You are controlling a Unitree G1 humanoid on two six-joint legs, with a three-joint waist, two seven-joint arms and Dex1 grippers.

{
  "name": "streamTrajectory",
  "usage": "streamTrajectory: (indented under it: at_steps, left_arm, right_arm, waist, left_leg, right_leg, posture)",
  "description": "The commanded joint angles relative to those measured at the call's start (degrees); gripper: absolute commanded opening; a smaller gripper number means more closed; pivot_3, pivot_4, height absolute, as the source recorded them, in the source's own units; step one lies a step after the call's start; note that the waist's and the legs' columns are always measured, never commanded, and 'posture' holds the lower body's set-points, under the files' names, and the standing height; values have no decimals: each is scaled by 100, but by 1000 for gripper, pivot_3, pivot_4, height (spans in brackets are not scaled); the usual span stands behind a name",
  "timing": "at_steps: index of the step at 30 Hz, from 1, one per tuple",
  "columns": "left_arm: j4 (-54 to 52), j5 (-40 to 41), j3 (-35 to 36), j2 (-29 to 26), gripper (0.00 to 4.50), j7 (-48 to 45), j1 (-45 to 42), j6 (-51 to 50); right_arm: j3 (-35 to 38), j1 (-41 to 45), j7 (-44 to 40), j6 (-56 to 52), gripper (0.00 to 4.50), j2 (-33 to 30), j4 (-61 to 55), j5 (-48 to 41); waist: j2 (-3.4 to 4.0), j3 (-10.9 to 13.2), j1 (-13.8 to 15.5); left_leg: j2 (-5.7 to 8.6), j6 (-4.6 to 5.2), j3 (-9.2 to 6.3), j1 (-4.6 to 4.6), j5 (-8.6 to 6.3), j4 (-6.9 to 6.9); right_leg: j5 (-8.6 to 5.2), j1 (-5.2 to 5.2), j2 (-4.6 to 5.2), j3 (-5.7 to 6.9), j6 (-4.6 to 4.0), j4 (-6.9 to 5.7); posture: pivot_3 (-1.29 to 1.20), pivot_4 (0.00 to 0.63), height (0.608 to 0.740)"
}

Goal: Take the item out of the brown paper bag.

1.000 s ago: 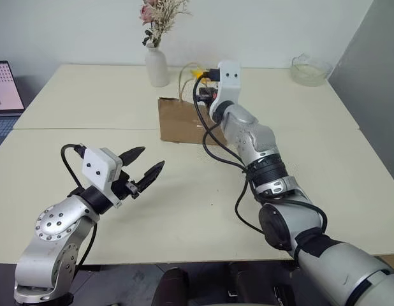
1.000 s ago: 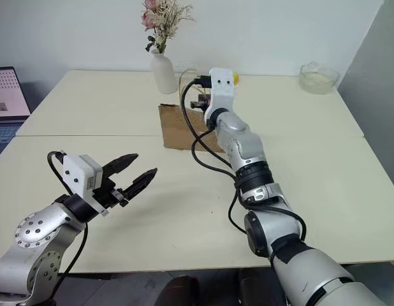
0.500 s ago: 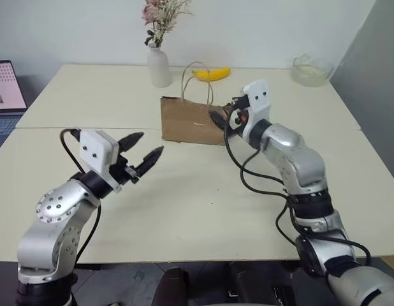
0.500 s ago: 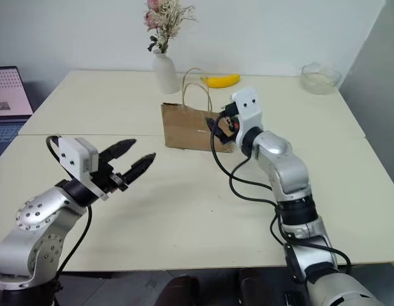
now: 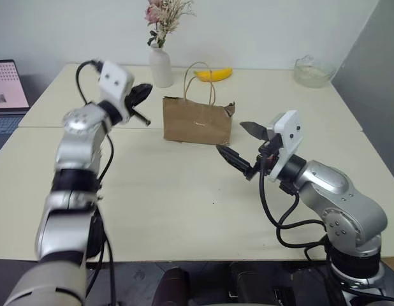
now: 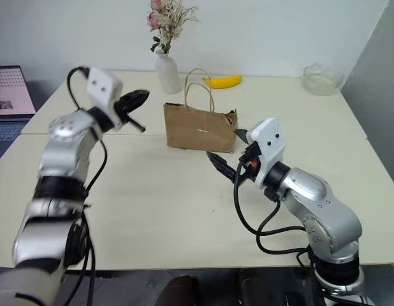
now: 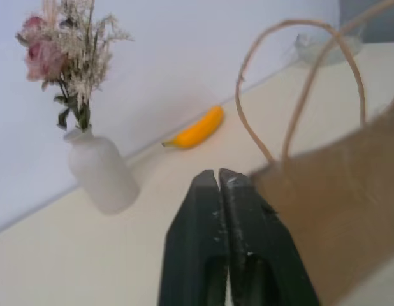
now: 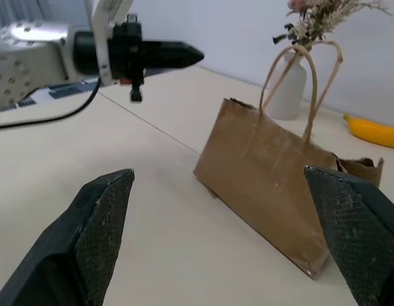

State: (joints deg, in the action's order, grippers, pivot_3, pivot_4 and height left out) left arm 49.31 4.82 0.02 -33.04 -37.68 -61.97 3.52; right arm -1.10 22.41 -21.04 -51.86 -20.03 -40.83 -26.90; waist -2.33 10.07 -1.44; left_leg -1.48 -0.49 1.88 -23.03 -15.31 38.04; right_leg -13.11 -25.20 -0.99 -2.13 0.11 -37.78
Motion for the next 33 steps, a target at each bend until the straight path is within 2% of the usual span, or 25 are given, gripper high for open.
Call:
streamTrajectory:
  at_steps: [1, 6, 11, 21, 27, 30, 33]
  left_arm:
    - [1602, -570, -217, 221, 62, 259, -817, 738]
    - [2531, -1026, -363, 502, 62, 406, -1320, 886]
    - [2651, -1251, -452, 482, 62, -385, -1346, 862]
    - [2215, -1083, -371, 95, 62, -2374, -815, 708]
    - [1292, -714, -188, -184, 62, -3178, -39, 411]
    - [848, -73, 489, -93, 62, -2526, -45, 134]
    - [877, 120, 890, -40, 62, -1589, -311, 160]
  right_arm:
    - [72, -66, 280, -9, 4500, 26, -359, 38]
    - [-21, -295, 635, -152, 4500, 165, -680, 27]
    - [16, -633, 716, -327, 4500, 45, -1045, -62]
    - [124, -960, 154, -344, 4500, -564, -1108, -539]
    - [64, -821, -152, -60, 4500, -728, -745, -538]
    - [-19, -753, -259, 112, 4500, -714, -574, -518]
    - [-65, -705, -319, 222, 4500, -705, -480, -506]
  waist:
    - [0, 0, -5]
    - [-2, 1, -37]
    - [-1, 1, -28]
    - [-3, 0, -34]
    - [-3, 0, -43]
    - [-6, 2, -30]
    - [-10, 2, -11]
  left_leg:
    - [3, 1, 4, -1, -1, 0]
    - [-6, 3, 7, -11, -4, -3]
    - [-10, 1, -6, -21, -4, -3]
    - [-2, 3, 5, 5, -2, 6]
    - [-12, 3, -1, 5, -2, 8]
    - [-13, 2, -3, 2, -2, 11]
    - [-13, 3, -9, -5, -2, 26]
  right_leg:
    - [-3, -2, 2, 0, 5, 1]
    - [-6, -12, 10, -6, 11, 3]
    - [-7, -20, 9, 6, 9, -7]
    - [-7, 0, 5, -3, 10, -20]
    - [-7, -3, 4, -4, 9, -26]
    - [-7, -3, 7, -3, 9, -26]
    - [-6, -2, 10, 3, 11, -27]
  posture:
    - [0, 150, 740]
    - [0, 150, 740]
    - [0, 150, 740]
    - [0, 150, 740]
    - [0, 150, 740]
    - [0, 150, 740]
    - [0, 150, 740]
